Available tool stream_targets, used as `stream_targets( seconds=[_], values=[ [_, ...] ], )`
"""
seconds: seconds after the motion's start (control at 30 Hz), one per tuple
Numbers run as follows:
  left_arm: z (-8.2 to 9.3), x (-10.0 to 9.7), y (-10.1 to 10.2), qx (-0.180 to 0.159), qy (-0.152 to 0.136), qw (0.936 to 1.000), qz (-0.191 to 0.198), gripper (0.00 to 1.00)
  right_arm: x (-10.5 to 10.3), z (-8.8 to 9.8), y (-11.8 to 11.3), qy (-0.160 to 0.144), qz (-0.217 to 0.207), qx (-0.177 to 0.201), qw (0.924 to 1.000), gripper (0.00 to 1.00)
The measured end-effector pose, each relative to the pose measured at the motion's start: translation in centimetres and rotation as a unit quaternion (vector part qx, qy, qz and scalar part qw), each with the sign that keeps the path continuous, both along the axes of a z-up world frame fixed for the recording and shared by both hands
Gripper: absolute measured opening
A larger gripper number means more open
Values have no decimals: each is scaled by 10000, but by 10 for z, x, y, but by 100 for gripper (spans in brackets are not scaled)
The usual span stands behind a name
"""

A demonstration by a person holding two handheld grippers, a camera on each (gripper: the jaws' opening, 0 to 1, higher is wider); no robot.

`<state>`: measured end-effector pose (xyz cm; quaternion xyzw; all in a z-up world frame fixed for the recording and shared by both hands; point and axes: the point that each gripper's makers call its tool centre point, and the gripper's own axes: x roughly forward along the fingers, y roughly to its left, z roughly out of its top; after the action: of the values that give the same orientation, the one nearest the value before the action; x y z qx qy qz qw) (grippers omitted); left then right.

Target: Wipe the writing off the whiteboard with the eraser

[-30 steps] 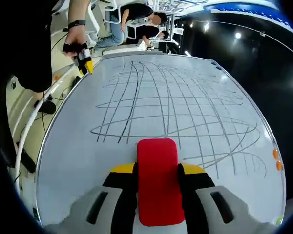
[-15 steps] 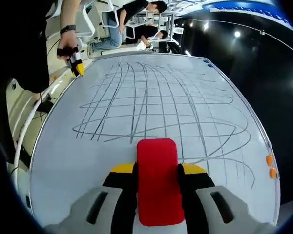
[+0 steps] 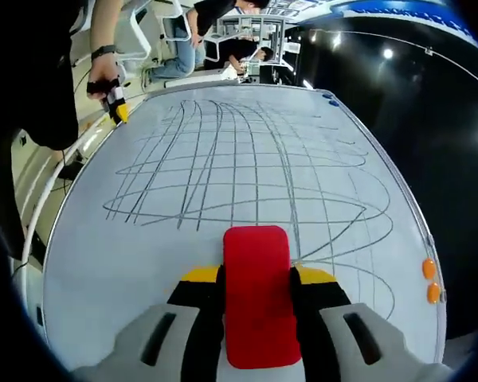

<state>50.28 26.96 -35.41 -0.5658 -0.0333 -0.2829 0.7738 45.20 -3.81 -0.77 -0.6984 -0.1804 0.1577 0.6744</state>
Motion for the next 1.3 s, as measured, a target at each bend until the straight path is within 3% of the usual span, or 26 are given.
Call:
stream_targets(
  seconds=[0.17, 0.53, 0.77, 1.0, 1.3],
  values=[
    [0, -1, -1, -35, -6, 10000, 9, 27, 1, 3, -1, 44, -47, -150, 9999, 34],
    [1, -2, -1, -15, -9, 10000, 36, 27, -1, 4, 0, -33, 15, -65, 10000, 35],
    [0, -1, -2, -261, -258, 9993, 47, 27, -1, 5, 1, -168, -82, 144, 9997, 36],
    [4, 1, 1, 43, -622, 9981, -27, 27, -7, 7, 2, -264, -75, 259, 9993, 36],
    [0, -2, 3, 149, -643, 9977, -125, 23, -13, 7, 5, -303, 74, 183, 9993, 36]
  ],
)
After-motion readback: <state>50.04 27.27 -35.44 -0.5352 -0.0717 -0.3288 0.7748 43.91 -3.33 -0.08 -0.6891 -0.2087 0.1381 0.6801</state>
